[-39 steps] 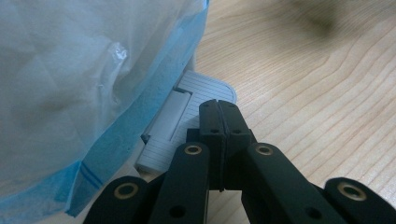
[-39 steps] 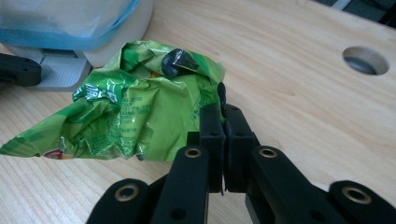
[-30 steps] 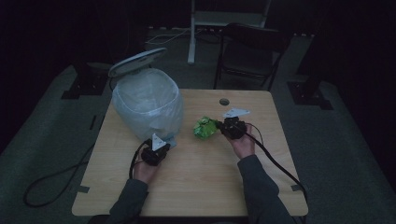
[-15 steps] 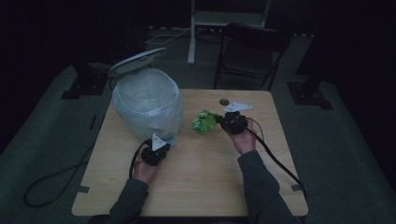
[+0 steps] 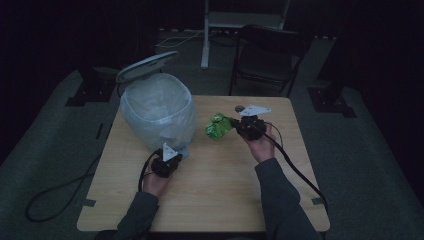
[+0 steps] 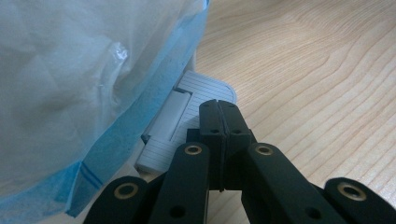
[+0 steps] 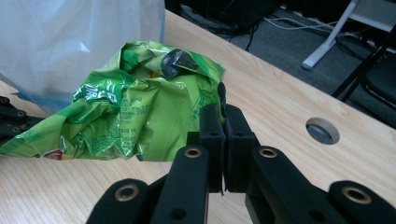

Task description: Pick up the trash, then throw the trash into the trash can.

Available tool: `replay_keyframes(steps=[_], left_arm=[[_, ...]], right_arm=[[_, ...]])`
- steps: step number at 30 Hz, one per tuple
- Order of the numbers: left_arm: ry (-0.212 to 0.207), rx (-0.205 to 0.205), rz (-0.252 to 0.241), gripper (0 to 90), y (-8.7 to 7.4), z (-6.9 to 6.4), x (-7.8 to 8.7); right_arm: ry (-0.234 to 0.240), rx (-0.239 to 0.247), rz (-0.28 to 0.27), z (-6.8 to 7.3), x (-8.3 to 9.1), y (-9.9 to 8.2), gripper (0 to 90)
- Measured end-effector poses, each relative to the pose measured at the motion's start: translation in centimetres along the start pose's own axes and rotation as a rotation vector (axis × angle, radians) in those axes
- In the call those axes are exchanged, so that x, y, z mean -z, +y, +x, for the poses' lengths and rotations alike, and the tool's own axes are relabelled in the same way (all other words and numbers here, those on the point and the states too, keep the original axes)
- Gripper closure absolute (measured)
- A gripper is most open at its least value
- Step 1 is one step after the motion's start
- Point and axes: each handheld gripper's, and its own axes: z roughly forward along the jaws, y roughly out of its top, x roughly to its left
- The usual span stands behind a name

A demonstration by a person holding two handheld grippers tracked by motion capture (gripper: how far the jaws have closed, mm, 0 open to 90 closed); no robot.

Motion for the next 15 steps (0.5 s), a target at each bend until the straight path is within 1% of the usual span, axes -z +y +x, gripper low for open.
replay_keyframes(steps=[5,15], left_arm=[[0.001,-0.007,0.004,90.0,0.0,0.02,0.02],[0.001,-0.005,0.003,90.0,0.0,0.02,0.03]], right_arm=[[-0.003,0.017,-0.012,0.35,0.28,0.65,88.0],[-0.008,0.011,-0.022,-0.02,0.75,0.85,88.0]])
